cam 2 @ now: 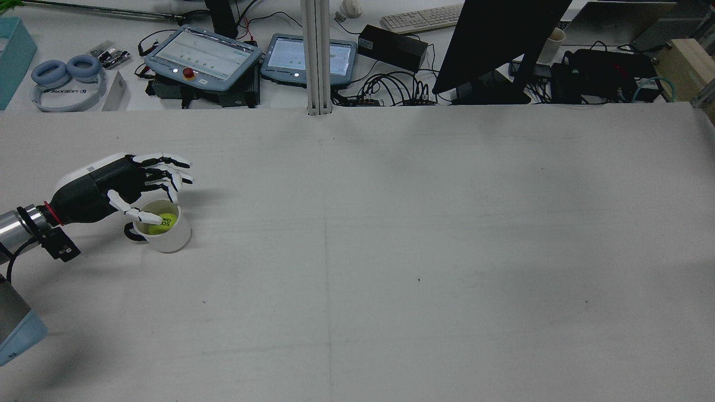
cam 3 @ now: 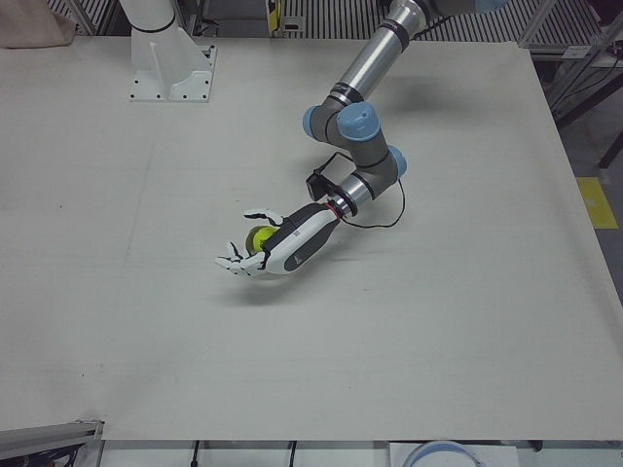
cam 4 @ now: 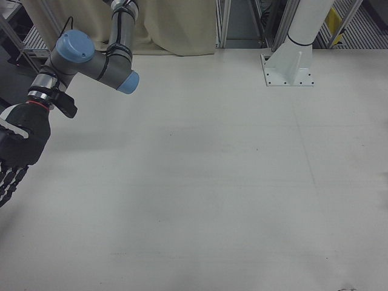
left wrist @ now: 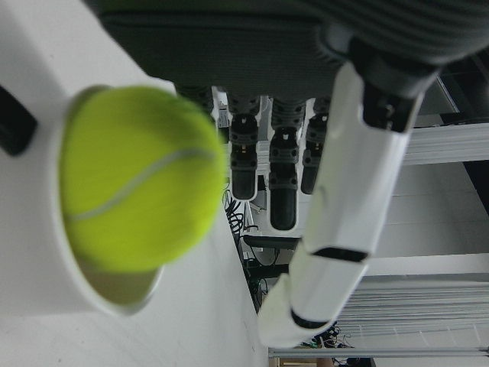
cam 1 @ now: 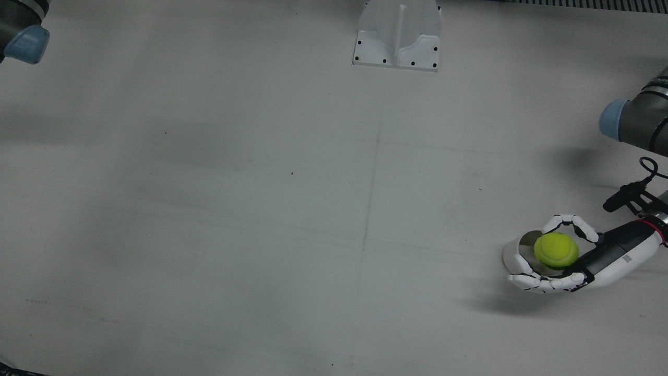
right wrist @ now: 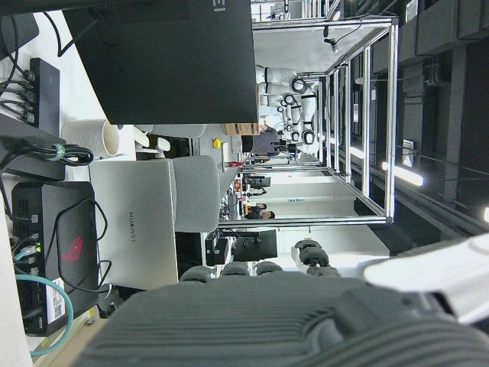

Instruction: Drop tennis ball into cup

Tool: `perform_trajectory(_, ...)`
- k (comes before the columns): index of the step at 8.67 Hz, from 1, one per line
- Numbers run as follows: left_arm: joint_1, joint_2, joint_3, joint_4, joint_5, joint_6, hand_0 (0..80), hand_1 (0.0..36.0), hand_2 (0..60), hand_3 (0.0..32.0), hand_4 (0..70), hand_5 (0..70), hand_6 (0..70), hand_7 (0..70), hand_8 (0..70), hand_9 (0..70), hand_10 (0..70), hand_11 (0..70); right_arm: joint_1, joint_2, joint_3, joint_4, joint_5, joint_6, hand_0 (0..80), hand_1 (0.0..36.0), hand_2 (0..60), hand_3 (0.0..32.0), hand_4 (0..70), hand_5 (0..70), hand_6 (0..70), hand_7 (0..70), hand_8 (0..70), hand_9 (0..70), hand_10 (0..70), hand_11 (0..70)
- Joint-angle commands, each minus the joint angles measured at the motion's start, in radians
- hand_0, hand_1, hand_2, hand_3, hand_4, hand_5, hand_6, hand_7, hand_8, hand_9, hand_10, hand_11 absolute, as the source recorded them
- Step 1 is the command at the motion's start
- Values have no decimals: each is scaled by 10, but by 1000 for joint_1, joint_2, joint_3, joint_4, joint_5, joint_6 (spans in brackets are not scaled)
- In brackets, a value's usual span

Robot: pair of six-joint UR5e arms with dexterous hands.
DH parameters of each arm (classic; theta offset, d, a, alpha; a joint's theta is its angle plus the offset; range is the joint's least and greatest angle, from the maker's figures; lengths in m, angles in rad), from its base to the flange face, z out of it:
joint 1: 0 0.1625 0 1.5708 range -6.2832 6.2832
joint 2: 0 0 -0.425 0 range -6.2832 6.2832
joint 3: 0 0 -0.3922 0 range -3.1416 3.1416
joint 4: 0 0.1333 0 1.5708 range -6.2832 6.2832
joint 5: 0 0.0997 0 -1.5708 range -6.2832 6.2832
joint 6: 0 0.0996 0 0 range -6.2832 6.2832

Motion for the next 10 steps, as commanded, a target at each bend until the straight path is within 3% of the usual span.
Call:
perform_trajectory(1, -3, 0, -6, -7, -1, -13, 800, 360, 260, 0, 232, 262, 539, 335, 274, 278, 303, 477, 0, 0, 0, 2, 0, 0, 0, 0, 0, 0, 0, 0, 0, 0, 0, 0, 0, 0)
perform_trajectory(2, -12, 0, -24, -11, -3, -36, 800, 360, 247, 0, 232, 245, 435, 356, 254, 282, 304, 478, 0, 0, 0, 0, 0, 0, 0, 0, 0, 0, 0, 0, 0, 0, 0, 0, 0, 0)
perform_trajectory(3, -77, 3, -45, 7, -3, -73, 800, 360, 420, 0, 225, 220, 427, 356, 245, 275, 298, 465, 0, 0, 0, 0, 0, 0, 0, 0, 0, 0, 0, 0, 0, 0, 0, 0, 0, 0)
perform_trajectory(4, -195, 9, -20, 36, -6, -75, 800, 360, 512, 0, 225, 229, 529, 336, 263, 269, 297, 460, 0, 0, 0, 0, 0, 0, 0, 0, 0, 0, 0, 0, 0, 0, 0, 0, 0, 0)
perform_trajectory(5, -293, 6, -3, 53, -4, -75, 800, 360, 580, 0, 227, 227, 489, 338, 256, 271, 310, 479, 0, 0, 0, 0, 0, 0, 0, 0, 0, 0, 0, 0, 0, 0, 0, 0, 0, 0)
perform_trajectory(6, -361, 8, -1, 84, -3, -76, 800, 360, 600, 0, 237, 224, 489, 340, 254, 268, 320, 489, 0, 0, 0, 0, 0, 0, 0, 0, 0, 0, 0, 0, 0, 0, 0, 0, 0, 0)
perform_trajectory(7, -427, 12, 13, 104, -3, -76, 800, 360, 600, 0, 241, 238, 574, 333, 270, 265, 318, 486, 0, 0, 0, 0, 0, 0, 0, 0, 0, 0, 0, 0, 0, 0, 0, 0, 0, 0)
perform_trajectory(8, -473, 11, 36, 104, 1, -76, 800, 360, 600, 0, 244, 216, 449, 362, 245, 272, 315, 484, 0, 0, 0, 2, 0, 0, 0, 0, 0, 0, 0, 0, 0, 0, 0, 0, 0, 0)
perform_trajectory(9, -521, 8, 33, 114, 2, -76, 800, 360, 600, 0, 246, 230, 514, 355, 260, 272, 315, 484, 0, 0, 2, 2, 0, 0, 0, 0, 0, 0, 0, 0, 0, 0, 0, 0, 0, 0)
perform_trajectory(10, -523, 3, 40, 125, 4, -76, 800, 360, 600, 0, 251, 229, 497, 367, 259, 278, 318, 489, 0, 0, 0, 0, 0, 0, 0, 0, 0, 0, 0, 0, 0, 0, 0, 0, 0, 0)
